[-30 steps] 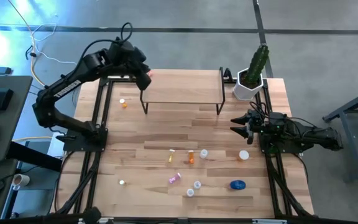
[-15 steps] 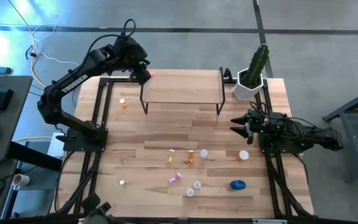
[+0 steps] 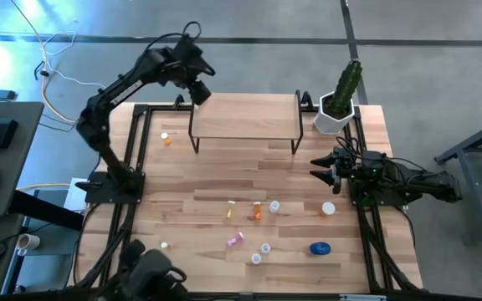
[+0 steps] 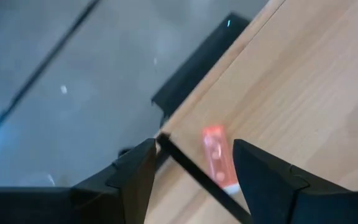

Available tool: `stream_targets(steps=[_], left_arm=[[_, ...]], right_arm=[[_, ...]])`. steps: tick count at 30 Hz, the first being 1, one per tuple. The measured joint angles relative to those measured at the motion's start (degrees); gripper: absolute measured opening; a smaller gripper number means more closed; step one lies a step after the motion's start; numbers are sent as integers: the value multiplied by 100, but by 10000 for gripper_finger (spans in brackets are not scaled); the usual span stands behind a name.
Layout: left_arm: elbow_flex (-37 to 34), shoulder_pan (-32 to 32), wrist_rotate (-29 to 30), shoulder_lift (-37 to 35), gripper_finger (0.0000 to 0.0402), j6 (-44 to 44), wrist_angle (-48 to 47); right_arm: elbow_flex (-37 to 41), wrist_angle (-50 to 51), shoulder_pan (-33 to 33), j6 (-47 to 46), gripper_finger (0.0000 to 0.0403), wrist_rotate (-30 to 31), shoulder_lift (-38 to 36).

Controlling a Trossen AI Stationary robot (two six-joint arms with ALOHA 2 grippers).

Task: Pick and place medicine bottles onto shelf by color
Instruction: Put the left pink medicine bottle on the shelf

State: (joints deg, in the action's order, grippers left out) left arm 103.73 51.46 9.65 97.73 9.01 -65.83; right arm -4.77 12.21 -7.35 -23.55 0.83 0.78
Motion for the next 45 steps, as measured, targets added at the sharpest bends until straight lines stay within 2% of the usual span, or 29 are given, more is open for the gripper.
stream_targets(steps=[3, 9, 22, 39, 45], left_arm=[[300, 2, -86, 300, 204, -180, -412], [390, -73, -472, 627, 204, -425, -495], [390, -161, -371, 1011, 204, -939, -511], [390, -215, -99, 1414, 204, -1073, -664], [390, -210, -85, 1428, 184, -1097, -794]], right_arm=[[0, -1, 0, 0, 234, 0, 0], [1, -2, -1, 0, 234, 1, 0], [0, -1, -1, 0, 234, 0, 1], [1, -1, 0, 0, 234, -1, 1], [1, -2, -1, 0, 234, 1, 0]])
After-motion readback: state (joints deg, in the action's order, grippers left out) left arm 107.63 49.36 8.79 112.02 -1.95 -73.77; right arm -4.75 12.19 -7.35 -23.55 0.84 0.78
